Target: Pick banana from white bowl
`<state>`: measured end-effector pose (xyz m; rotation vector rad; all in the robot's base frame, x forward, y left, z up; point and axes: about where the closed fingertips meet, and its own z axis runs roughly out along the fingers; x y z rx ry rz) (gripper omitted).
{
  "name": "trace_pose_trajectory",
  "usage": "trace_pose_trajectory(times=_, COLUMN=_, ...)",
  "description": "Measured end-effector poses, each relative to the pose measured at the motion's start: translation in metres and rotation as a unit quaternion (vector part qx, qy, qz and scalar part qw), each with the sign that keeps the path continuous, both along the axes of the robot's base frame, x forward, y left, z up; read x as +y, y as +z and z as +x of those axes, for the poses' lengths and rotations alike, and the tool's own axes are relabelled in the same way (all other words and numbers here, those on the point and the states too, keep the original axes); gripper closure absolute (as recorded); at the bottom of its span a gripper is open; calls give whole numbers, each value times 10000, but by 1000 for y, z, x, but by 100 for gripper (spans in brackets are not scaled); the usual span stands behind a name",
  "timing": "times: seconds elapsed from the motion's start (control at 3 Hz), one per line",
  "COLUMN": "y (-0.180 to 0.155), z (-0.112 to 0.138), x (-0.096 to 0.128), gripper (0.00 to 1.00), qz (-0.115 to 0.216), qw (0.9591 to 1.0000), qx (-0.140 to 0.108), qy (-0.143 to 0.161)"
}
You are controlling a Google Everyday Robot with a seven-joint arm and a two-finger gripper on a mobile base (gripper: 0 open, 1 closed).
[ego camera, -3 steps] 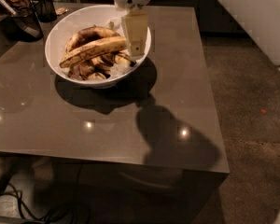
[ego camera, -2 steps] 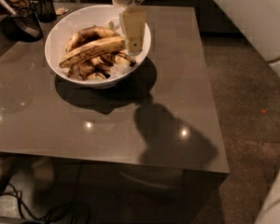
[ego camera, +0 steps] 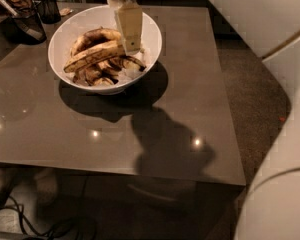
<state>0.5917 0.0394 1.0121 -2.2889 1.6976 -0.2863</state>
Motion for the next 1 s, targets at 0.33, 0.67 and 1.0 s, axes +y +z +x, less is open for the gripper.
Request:
trace_pose_trajectory(times=0.33, y=-6, z=5, x=13, gripper=26, qz=-21, qw=9999, qx=59, qy=151)
trace_pose_trajectory(times=0.67, y=-11, z=10, x=22, gripper=33, qz=-38, qw=9997, qx=114, qy=233)
trace_pose_trajectory(times=1.0, y=-19, z=17, x=29, gripper=31, qz=-69, qw=9994, qx=190, qy=291)
